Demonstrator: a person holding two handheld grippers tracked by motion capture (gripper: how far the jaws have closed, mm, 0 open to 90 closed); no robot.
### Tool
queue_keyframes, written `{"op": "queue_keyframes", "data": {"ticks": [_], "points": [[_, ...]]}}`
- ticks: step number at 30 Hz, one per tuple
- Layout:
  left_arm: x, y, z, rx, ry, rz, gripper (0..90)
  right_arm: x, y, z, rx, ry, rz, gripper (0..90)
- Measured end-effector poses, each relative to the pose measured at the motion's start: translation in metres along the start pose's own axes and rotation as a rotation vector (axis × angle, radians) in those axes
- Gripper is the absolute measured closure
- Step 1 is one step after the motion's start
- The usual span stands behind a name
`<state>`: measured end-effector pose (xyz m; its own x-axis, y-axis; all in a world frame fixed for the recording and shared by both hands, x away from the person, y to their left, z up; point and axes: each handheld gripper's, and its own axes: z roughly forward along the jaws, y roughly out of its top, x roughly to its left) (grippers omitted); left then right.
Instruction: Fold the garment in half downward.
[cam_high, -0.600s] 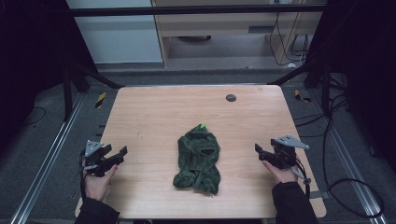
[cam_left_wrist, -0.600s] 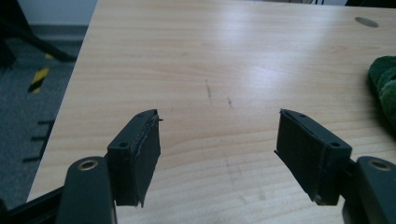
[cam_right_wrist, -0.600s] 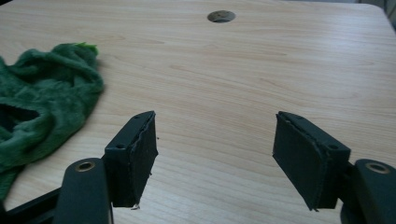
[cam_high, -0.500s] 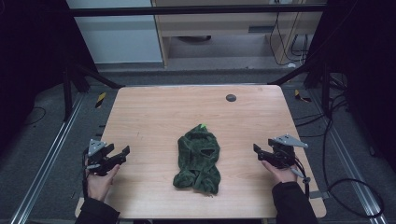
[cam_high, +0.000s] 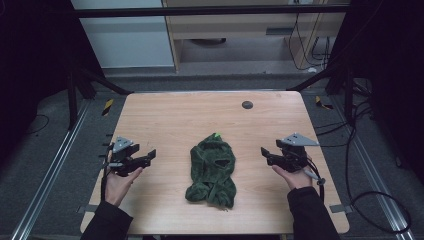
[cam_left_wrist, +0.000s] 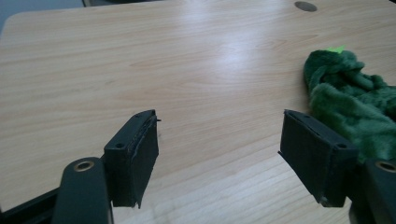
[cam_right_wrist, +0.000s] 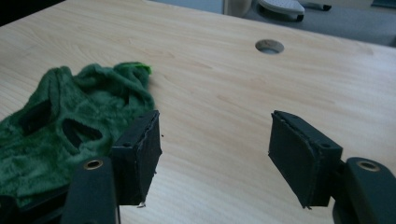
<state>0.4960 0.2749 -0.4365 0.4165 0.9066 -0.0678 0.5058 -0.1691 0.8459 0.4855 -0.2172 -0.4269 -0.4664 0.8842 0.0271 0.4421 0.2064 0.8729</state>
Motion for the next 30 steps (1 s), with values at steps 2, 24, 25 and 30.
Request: {"op": "queue_keyframes", "data": {"ticks": [2, 24, 25, 30], "points": [[-0.005, 0.007, 0.004, 0.0, -0.014, 0.008, 27.0, 0.002, 0.008, 0.002, -0.01, 0.004, -0.007, 34.3], [-0.05, 0.056, 0.045, -0.012, -0.089, 0.093, 28.7, 0.028, 0.057, 0.05, -0.001, 0.074, -0.026, 39.5], [-0.053, 0.058, 0.051, -0.008, -0.097, 0.09, 29.1, 0.03, 0.059, 0.056, 0.008, 0.072, -0.027, 40.2], [-0.06, 0.061, 0.061, 0.014, -0.101, 0.12, 30.8, 0.036, 0.061, 0.066, 0.018, 0.077, -0.034, 42.2]]}}
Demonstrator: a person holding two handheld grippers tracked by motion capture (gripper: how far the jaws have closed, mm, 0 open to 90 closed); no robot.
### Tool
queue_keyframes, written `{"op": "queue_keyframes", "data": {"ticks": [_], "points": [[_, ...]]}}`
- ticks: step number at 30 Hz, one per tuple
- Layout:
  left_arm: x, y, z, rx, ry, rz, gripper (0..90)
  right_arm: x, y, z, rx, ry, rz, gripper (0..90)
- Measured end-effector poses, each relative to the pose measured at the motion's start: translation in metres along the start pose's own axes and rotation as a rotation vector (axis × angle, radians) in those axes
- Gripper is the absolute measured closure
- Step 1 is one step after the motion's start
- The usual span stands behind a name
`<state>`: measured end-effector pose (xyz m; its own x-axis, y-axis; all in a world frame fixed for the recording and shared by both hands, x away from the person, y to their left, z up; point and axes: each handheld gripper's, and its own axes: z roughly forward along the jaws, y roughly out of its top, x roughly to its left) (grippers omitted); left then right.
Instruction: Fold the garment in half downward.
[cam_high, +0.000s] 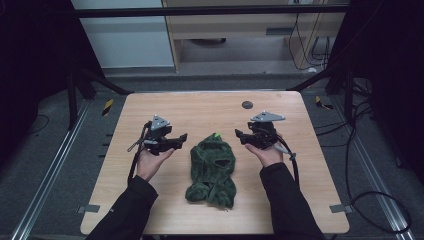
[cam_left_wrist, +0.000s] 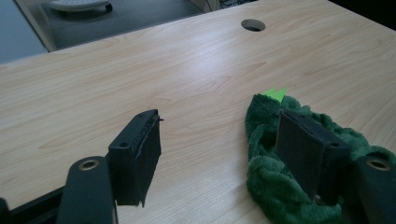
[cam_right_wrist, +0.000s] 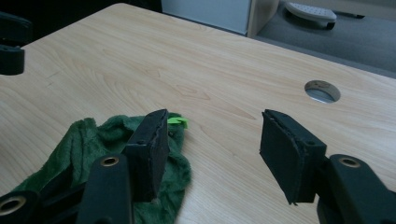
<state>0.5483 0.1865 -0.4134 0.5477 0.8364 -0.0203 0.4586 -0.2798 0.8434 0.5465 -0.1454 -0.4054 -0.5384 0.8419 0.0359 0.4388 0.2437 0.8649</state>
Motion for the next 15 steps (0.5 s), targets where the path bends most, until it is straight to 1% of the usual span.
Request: {"op": "queue_keyframes", "data": {"ticks": [2, 4, 5, 6, 9, 10, 12, 13, 15], "points": [[-0.002, 0.001, 0.006, 0.0, -0.008, -0.007, 31.8, 0.002, 0.0, 0.006, 0.014, 0.005, -0.001, 43.4], [-0.004, 0.001, 0.012, 0.019, -0.016, -0.009, 33.0, 0.003, -0.001, 0.013, 0.026, 0.013, -0.004, 44.6], [-0.004, 0.001, 0.012, 0.019, -0.016, -0.009, 33.2, 0.004, -0.001, 0.016, 0.032, 0.015, -0.004, 44.8], [-0.006, 0.001, 0.017, 0.03, -0.019, 0.001, 33.4, 0.004, -0.002, 0.018, 0.039, 0.017, -0.005, 44.9], [-0.008, 0.001, 0.021, 0.045, -0.023, 0.004, 34.4, 0.005, -0.003, 0.024, 0.053, 0.02, 0.0, 45.8], [-0.01, 0.001, 0.025, 0.057, -0.026, 0.009, 34.6, 0.005, -0.004, 0.025, 0.059, 0.021, 0.005, 46.2], [-0.011, 0.001, 0.027, 0.062, -0.025, 0.017, 35.2, 0.005, -0.005, 0.029, 0.068, 0.023, 0.004, 46.9], [-0.014, 0.0, 0.031, 0.073, -0.032, 0.025, 35.5, 0.006, -0.006, 0.03, 0.074, 0.026, 0.006, 47.3], [-0.015, 0.0, 0.033, 0.079, -0.033, 0.027, 35.7, 0.007, -0.008, 0.032, 0.077, 0.028, 0.005, 47.7]]}}
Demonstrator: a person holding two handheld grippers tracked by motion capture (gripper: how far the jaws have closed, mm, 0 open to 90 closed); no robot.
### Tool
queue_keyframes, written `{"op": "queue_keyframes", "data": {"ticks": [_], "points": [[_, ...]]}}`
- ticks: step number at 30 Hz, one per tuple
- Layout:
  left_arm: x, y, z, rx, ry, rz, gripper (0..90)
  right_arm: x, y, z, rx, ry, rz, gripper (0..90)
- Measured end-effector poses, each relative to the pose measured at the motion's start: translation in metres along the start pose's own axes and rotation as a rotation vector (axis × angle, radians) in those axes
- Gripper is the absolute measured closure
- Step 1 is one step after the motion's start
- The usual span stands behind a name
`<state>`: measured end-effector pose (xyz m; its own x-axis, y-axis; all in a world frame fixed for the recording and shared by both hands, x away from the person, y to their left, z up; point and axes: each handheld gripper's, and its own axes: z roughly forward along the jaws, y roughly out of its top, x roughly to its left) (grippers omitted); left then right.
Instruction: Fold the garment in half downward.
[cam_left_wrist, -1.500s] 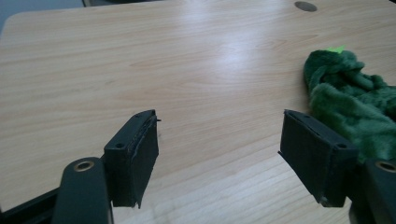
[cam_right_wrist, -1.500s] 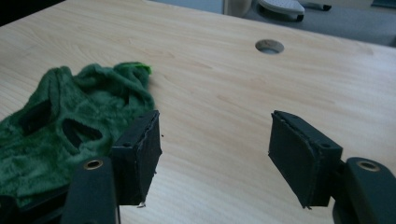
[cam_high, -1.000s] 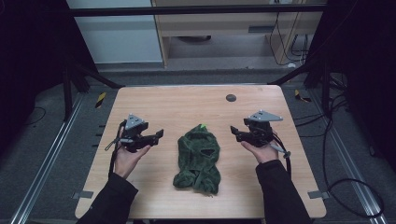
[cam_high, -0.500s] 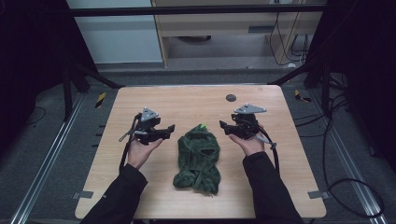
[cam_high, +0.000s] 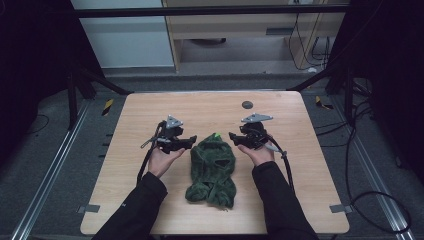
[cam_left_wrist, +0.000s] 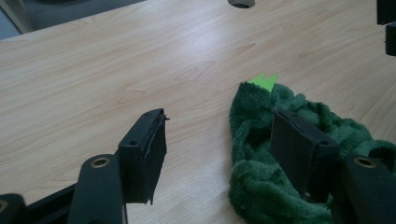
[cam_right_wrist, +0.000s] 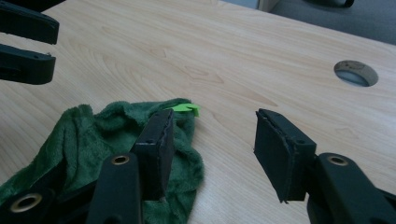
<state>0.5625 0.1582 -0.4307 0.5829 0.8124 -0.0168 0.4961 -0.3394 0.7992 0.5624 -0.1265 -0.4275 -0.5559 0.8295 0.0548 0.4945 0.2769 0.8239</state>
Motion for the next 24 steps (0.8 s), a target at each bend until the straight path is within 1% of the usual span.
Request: {"op": "queue_keyframes", "data": {"ticks": [1, 3, 10, 11, 14, 15, 18, 20, 23, 24], "points": [[-0.001, -0.001, 0.003, 0.014, -0.003, 0.007, 35.9, 0.001, -0.002, 0.003, 0.013, 0.004, -0.001, 48.1], [-0.002, -0.002, 0.007, 0.022, -0.009, 0.0, 36.3, 0.002, -0.005, 0.007, 0.024, 0.008, -0.001, 48.8], [-0.003, -0.006, 0.017, 0.063, -0.018, 0.005, 39.4, 0.004, -0.015, 0.018, 0.068, 0.011, -0.008, 50.6], [-0.004, -0.007, 0.018, 0.065, -0.021, 0.001, 40.0, 0.005, -0.016, 0.019, 0.072, 0.016, -0.009, 50.9], [-0.004, -0.01, 0.023, 0.095, -0.021, 0.016, 42.0, 0.008, -0.019, 0.022, 0.079, 0.023, -0.008, 51.4], [-0.005, -0.012, 0.026, 0.104, -0.029, 0.013, 42.8, 0.008, -0.02, 0.023, 0.084, 0.026, -0.009, 51.4], [-0.006, -0.015, 0.031, 0.128, -0.023, 0.023, 43.1, 0.008, -0.025, 0.027, 0.102, 0.025, -0.002, 51.9], [-0.007, -0.016, 0.034, 0.145, -0.032, 0.024, 43.1, 0.008, -0.028, 0.029, 0.113, 0.025, -0.002, 52.4], [-0.009, -0.017, 0.036, 0.148, -0.036, 0.02, 44.4, 0.008, -0.03, 0.031, 0.126, 0.025, -0.003, 53.3], [-0.01, -0.018, 0.039, 0.159, -0.041, 0.019, 45.3, 0.008, -0.033, 0.033, 0.141, 0.028, 0.001, 54.0]]}}
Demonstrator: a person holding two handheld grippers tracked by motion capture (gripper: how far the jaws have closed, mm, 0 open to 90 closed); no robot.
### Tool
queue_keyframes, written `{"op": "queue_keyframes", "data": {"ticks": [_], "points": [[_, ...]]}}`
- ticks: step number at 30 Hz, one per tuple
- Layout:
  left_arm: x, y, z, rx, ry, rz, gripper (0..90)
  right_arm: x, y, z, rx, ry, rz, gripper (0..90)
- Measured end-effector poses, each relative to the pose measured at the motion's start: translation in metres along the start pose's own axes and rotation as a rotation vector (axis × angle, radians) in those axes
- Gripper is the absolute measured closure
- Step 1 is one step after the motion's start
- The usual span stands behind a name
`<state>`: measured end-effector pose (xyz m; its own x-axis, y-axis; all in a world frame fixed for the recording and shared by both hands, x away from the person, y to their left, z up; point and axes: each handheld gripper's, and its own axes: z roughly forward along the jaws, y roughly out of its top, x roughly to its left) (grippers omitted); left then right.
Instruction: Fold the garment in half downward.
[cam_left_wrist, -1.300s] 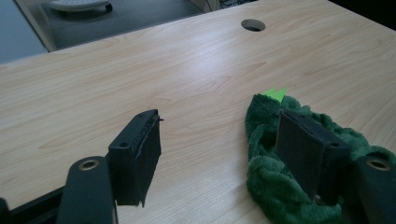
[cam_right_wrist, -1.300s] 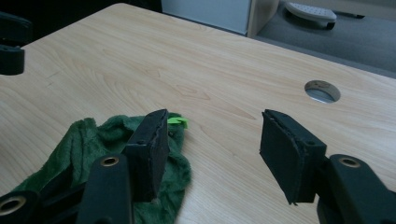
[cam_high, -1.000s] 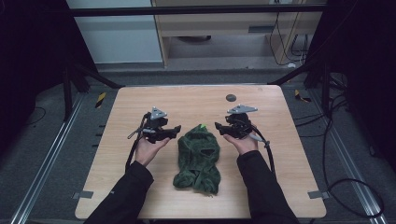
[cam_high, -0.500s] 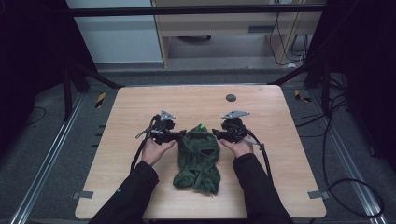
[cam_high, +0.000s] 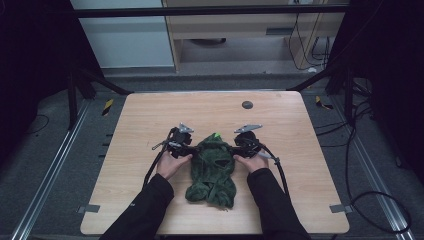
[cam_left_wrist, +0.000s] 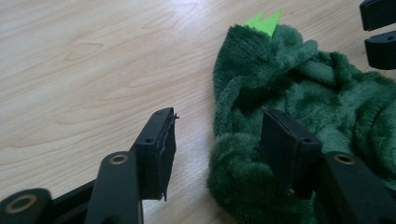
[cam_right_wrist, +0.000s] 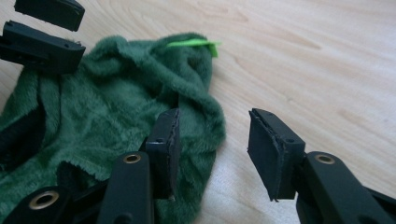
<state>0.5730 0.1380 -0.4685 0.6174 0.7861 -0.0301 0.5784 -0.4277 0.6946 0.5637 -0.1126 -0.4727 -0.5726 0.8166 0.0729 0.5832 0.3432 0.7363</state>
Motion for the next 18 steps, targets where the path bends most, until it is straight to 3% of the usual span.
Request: {"op": "queue_keyframes", "data": {"ticks": [10, 18], "points": [[-0.003, -0.005, 0.011, 0.047, 0.008, 0.003, 54.7, 0.004, -0.009, 0.014, 0.056, 0.019, -0.001, 56.4], [-0.002, -0.01, 0.017, 0.064, -0.006, -0.01, 62.7, 0.005, -0.013, 0.019, 0.064, 0.039, 0.01, 59.1]]}}
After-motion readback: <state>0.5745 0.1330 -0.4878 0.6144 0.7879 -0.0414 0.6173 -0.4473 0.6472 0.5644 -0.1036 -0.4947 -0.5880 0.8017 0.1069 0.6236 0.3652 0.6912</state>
